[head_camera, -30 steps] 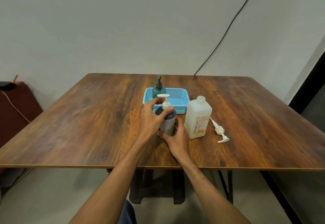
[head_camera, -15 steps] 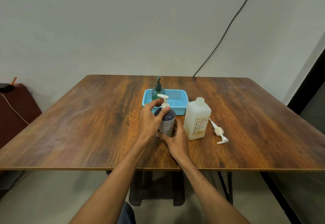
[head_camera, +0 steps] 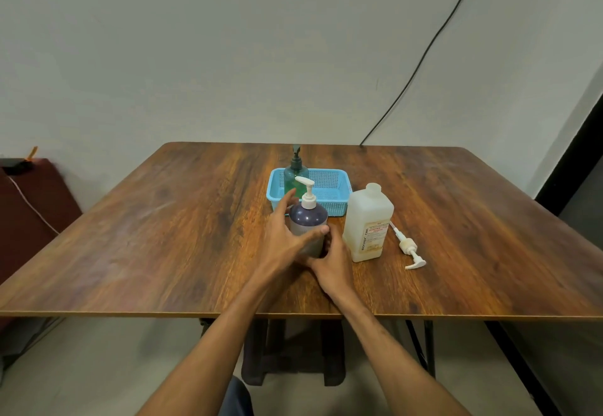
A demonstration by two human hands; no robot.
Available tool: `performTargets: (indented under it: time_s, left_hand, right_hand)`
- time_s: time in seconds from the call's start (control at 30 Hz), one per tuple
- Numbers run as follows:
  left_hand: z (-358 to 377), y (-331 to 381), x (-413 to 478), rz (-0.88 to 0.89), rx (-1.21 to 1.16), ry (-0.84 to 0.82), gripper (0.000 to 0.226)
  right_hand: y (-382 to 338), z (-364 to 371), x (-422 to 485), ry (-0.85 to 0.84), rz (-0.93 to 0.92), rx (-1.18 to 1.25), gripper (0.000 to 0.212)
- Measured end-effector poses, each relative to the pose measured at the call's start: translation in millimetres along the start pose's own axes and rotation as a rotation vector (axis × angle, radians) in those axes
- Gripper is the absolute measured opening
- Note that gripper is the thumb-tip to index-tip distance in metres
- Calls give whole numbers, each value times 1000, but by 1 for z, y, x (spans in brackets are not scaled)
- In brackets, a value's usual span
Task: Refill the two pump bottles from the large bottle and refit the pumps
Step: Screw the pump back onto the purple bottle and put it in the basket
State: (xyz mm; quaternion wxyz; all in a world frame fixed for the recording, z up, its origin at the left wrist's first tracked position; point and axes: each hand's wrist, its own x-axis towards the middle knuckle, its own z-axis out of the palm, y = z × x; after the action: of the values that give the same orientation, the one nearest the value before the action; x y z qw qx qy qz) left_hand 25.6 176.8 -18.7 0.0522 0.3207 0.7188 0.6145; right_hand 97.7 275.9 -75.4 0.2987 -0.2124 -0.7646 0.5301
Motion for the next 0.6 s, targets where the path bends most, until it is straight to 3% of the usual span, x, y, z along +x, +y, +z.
performTargets:
  time_s: [0.23,0.6]
  left_hand:
    - [-9,-12,6,24,87,39,82]
    - [-29,5,45,106,67,122,80]
  right_hand:
    - [0,-5,7,-98,36,-27,79]
    - [3,3,34,-70,12,-116,55]
